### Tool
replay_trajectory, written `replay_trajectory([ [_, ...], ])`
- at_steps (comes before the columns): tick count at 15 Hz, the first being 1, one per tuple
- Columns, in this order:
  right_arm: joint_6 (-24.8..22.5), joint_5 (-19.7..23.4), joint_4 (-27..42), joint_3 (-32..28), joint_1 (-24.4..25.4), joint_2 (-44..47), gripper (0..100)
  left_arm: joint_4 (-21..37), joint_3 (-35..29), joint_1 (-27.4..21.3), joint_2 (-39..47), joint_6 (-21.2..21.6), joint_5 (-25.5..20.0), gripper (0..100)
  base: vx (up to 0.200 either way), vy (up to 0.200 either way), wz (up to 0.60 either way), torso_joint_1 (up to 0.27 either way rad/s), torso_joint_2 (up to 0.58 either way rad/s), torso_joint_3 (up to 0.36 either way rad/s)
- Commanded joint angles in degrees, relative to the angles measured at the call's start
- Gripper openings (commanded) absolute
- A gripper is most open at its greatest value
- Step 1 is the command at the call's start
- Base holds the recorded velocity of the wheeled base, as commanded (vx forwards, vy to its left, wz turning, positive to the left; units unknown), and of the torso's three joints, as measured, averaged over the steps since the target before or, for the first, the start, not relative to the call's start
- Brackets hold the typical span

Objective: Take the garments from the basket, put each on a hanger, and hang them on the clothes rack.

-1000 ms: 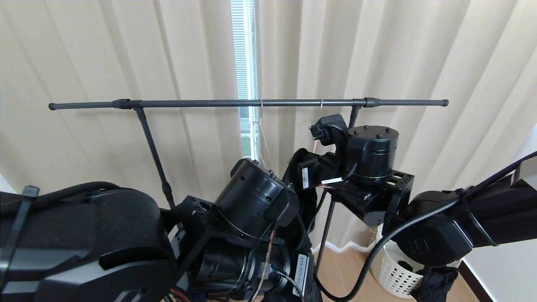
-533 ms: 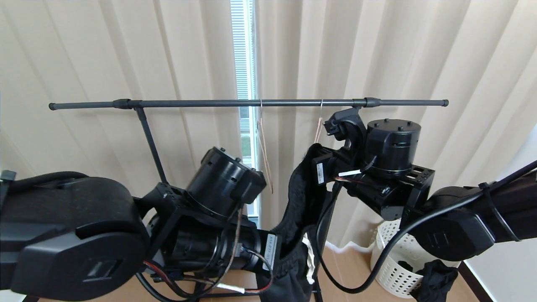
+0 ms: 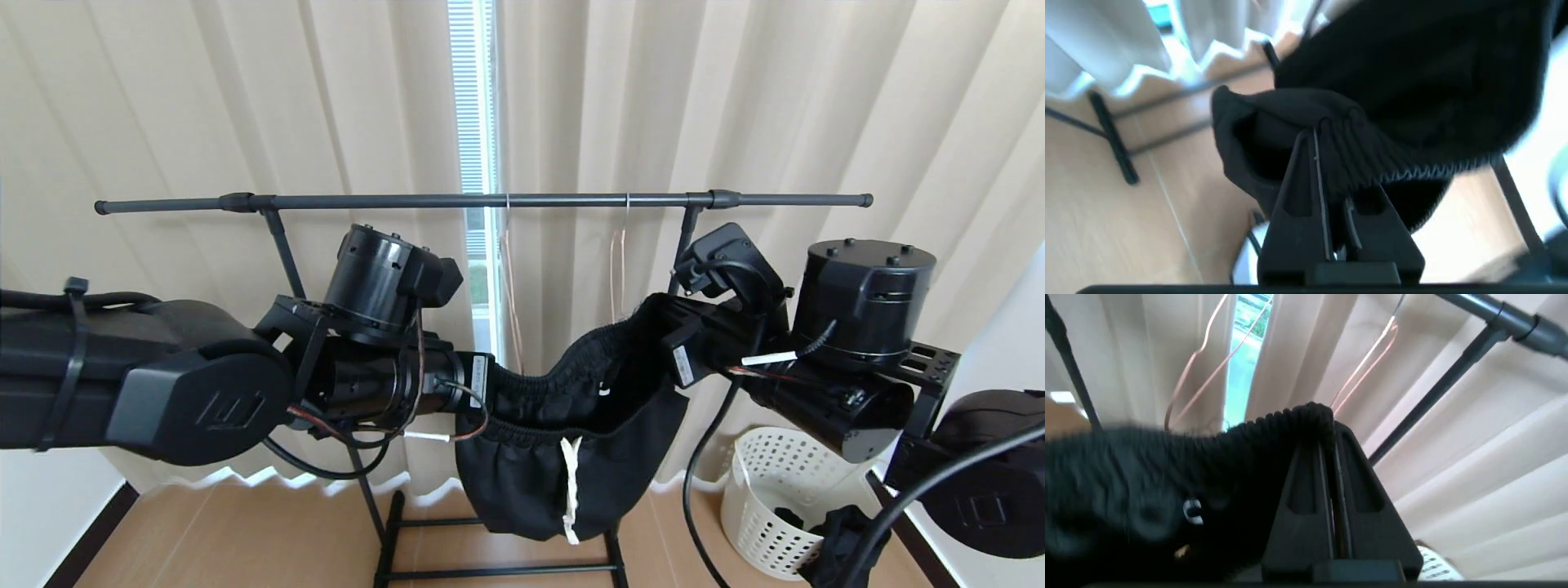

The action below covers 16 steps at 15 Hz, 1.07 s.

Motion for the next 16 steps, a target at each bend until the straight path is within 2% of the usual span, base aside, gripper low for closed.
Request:
replay_trajectory([
  [1,-2.1,0.0,-0.1,2.7,0.0,-3.0,0,-1.7,-2.0,1.4,3.2,0.3,-0.1,0,0.0,0.0,0.0,0.0,0.0,0.0],
  [5,-6.9,0.0,0.4,4.0,-0.6,-4.1,0,-2.6,-1.3,3.0,3.5,5.3,-0.5,0,0.0,0.0,0.0,0.0,0.0,0.0],
  [7,-8.1,-0.1,0.4,5.3,-1.0,-4.1,0,-6.1,1.3,3.2,3.3,8.2,-0.9,0,0.0,0.0,0.0,0.0,0.0,0.0],
  [8,-8.5,-0.1,0.3,5.4,-1.4,-3.9,0,-10.4,3.2,3.3,3.3,9.2,-2.0,0,0.0,0.0,0.0,0.0,0.0,0.0],
  [16,-9.8,-0.2,0.1,5.6,-3.3,-4.1,0,-13.4,6.0,3.0,2.8,9.6,-2.3,0,0.0,0.0,0.0,0.0,0.0,0.0],
])
